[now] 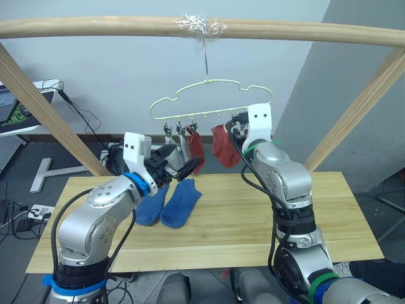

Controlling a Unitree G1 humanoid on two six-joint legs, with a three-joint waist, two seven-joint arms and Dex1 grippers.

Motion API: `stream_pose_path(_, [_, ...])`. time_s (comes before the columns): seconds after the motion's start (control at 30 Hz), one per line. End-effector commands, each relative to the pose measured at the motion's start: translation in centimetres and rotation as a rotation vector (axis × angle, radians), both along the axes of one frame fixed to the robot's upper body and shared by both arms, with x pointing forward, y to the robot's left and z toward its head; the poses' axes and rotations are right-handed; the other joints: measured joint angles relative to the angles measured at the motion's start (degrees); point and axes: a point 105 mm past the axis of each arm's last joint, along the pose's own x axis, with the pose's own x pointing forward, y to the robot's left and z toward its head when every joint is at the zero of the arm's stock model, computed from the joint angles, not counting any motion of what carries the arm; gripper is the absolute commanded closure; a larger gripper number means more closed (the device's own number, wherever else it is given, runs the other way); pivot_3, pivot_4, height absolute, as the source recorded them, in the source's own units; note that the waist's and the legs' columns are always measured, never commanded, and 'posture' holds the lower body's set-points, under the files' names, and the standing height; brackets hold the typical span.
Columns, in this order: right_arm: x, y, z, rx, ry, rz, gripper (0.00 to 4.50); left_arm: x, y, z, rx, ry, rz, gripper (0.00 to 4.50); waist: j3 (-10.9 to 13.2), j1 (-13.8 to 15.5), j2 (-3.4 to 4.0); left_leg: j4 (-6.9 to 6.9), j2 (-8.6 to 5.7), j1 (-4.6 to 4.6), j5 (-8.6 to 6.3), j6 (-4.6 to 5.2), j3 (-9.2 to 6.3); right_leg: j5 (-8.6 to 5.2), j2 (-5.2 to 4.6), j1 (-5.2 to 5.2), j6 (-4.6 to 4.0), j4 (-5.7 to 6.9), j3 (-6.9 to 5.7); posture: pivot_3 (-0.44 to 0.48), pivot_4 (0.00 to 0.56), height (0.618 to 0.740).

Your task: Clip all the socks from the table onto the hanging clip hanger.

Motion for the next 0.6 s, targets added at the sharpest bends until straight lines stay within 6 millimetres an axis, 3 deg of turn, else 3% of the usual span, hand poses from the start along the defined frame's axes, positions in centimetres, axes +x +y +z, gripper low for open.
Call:
stream_pose_path(0.03, [-0.29, -0.3, 1.51, 0.0, -0.061, -0.012, 2.32, -0.23, -0.16, 1.59, 0.0, -0.071, -0.012, 0.0, 0.0, -0.02, 0.0, 0.0, 0.0, 0.0, 0.0, 0.0, 0.0, 0.0, 0.0, 0.0, 0.0, 0.0, 0.0, -0.064, 0.152, 0.74])
stream_pose_path(0.13, [-0.23, -0.31, 1.41, -0.004, -0.054, -0.011, 3.17, -0.18, -0.15, 1.62, -0.001, -0.072, -0.011, 0.0, 0.0, -0.01, 0.0, 0.01, -0.01, 0.0, 0.0, 0.0, 0.0, 0.0, 0.0, 0.0, 0.0, 0.0, 0.0, -0.06, 0.151, 0.74])
stream_pose_path(0.5, [0.24, -0.15, 1.26, 0.003, -0.043, -0.002, 3.17, -0.15, -0.08, 1.65, -0.002, -0.075, -0.002, 0.0, 0.0, -0.01, 0.0, 0.01, 0.0, 0.0, 0.0, 0.0, 0.0, 0.0, 0.0, 0.0, 0.0, 0.0, 0.0, -0.052, 0.145, 0.74])
stream_pose_path(0.6, [0.35, -0.16, 1.27, 0.003, -0.044, -0.01, 2.63, -0.17, -0.04, 1.67, -0.004, -0.076, 0.001, 0.0, 0.0, -0.01, 0.0, 0.01, 0.0, 0.0, 0.0, 0.0, 0.0, 0.0, 0.0, 0.0, 0.0, 0.0, 0.0, -0.05, 0.144, 0.74])
